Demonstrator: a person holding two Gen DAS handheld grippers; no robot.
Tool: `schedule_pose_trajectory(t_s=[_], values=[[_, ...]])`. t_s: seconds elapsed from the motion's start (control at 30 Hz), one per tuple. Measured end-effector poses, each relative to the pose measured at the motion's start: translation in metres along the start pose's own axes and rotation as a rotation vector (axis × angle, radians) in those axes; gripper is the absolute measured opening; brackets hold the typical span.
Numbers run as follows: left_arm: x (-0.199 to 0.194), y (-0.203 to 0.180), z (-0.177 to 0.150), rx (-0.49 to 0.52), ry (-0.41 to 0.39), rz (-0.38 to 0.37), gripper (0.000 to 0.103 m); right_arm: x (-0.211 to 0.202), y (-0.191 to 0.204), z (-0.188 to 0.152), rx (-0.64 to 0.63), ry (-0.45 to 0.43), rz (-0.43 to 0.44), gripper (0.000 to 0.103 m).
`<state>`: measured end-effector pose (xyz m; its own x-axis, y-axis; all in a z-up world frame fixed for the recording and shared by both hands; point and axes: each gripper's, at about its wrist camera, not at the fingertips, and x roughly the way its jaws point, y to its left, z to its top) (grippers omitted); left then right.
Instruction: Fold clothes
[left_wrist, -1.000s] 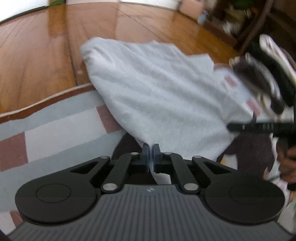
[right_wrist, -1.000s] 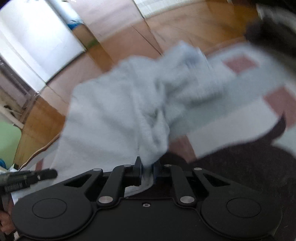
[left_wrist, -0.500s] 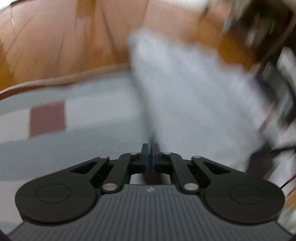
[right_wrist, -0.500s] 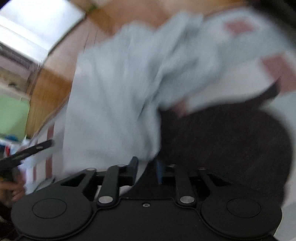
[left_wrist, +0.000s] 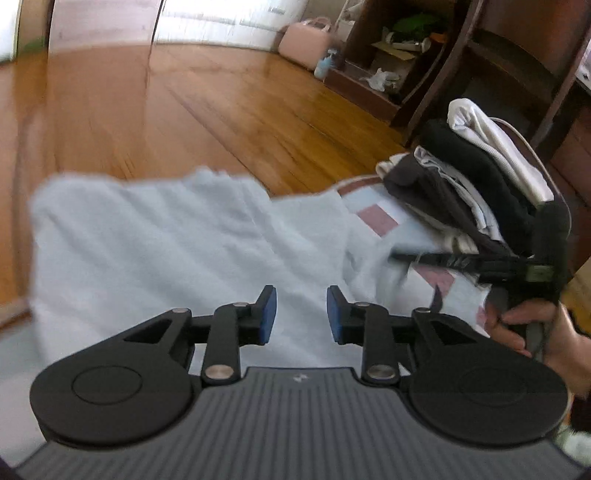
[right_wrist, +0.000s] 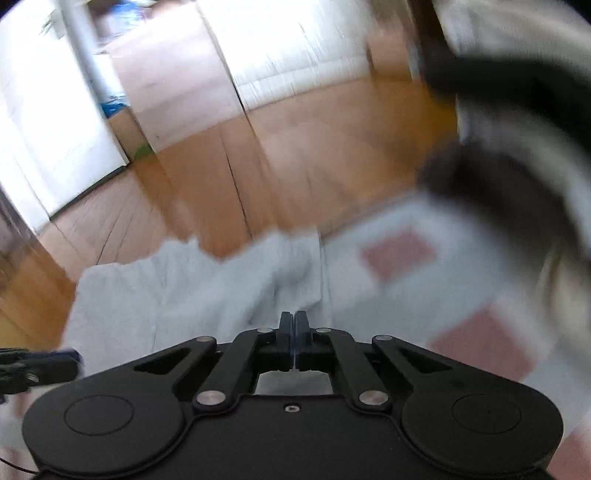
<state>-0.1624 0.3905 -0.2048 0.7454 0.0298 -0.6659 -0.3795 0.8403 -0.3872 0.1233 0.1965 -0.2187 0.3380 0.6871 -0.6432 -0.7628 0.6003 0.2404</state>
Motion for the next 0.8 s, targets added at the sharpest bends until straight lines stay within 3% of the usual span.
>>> schedule_pose_trajectory(t_s=[0.13, 0.17, 0.23, 0.3, 0.37, 0.43, 0.47, 0.53, 0.6, 0.7, 0.73, 0.77, 0.8], values=[[0.024, 0.006, -0.022, -0.010, 0.120, 0.019, 0.029, 0.018, -0.008, -0.007, -0.093, 0.119, -0.142, 0.000], [0.026, 0.009, -0.026, -0.013, 0.130, 0.017, 0.029, 0.021, -0.010, -0.008, -0.095, 0.139, -0.199, 0.008], [0.026, 0.015, -0.030, -0.024, 0.138, 0.010, 0.029, 0.024, -0.016, -0.011, -0.065, 0.158, -0.270, 0.010], [0.027, 0.020, -0.032, -0.037, 0.137, -0.003, 0.030, 0.009, -0.026, -0.004, 0.103, 0.119, -0.120, 0.012], [0.026, 0.024, -0.029, -0.051, 0.124, -0.022, 0.030, 0.000, -0.031, 0.003, 0.246, 0.111, 0.035, 0.041], [0.027, 0.026, -0.026, -0.050, 0.102, -0.028, 0.031, 0.004, -0.029, 0.005, 0.346, 0.154, 0.185, 0.044], [0.027, 0.026, -0.025, -0.050, 0.097, -0.030, 0.031, 0.011, -0.026, 0.001, 0.393, 0.200, 0.248, 0.051], [0.027, 0.027, -0.023, -0.051, 0.089, -0.035, 0.031, 0.030, -0.020, -0.004, 0.451, 0.293, 0.270, 0.056], [0.026, 0.027, -0.021, -0.044, 0.079, -0.030, 0.031, 0.048, -0.013, -0.010, 0.475, 0.346, 0.233, 0.056], [0.025, 0.028, -0.022, -0.033, 0.070, -0.015, 0.031, 0.053, -0.003, -0.012, 0.482, 0.334, 0.212, 0.058], [0.024, 0.029, -0.022, -0.035, 0.070, -0.009, 0.031, 0.046, 0.005, -0.011, 0.458, 0.320, 0.223, 0.050], [0.024, 0.031, -0.023, -0.037, 0.069, -0.004, 0.031, 0.044, 0.013, -0.010, 0.401, 0.297, 0.233, 0.030], [0.025, 0.032, -0.024, -0.040, 0.070, 0.000, 0.031, 0.045, 0.022, -0.008, 0.314, 0.272, 0.215, 0.019]])
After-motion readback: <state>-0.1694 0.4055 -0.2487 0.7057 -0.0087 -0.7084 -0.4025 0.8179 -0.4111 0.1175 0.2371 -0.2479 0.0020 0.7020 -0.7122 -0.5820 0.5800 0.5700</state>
